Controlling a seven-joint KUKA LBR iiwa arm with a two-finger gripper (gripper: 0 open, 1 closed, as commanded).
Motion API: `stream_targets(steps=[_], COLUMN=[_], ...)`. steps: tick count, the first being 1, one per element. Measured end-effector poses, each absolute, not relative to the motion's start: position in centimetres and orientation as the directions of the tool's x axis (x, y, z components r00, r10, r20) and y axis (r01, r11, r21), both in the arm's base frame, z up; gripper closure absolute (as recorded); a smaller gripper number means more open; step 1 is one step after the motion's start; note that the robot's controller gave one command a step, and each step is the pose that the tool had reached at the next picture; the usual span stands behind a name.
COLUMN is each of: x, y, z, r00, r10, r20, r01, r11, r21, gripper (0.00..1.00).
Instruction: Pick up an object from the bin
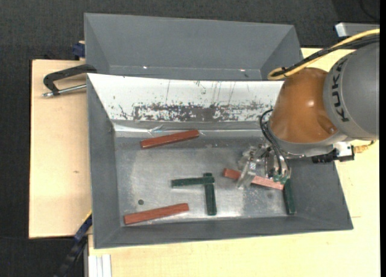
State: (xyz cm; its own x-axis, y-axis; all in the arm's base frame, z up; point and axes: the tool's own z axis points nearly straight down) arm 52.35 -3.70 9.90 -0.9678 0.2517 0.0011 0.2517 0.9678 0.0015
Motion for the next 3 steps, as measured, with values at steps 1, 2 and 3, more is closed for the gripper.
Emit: stream_targets(steps=[1, 2, 3], x=[52.4, 52.5, 52.5], y=[-3.7, -3.7, -3.7], z=[11.7, 13.3, 14.5], r00=[-0.968, -0.968, -0.968], r10=[0.252, 0.251, 0.251], r20=[0.000, -0.005, -0.002], r01=[0.252, 0.251, 0.251], r11=[0.968, 0.968, 0.968], r21=[0.002, 0.002, 0.002], gripper=[1.00, 1.00, 1.00])
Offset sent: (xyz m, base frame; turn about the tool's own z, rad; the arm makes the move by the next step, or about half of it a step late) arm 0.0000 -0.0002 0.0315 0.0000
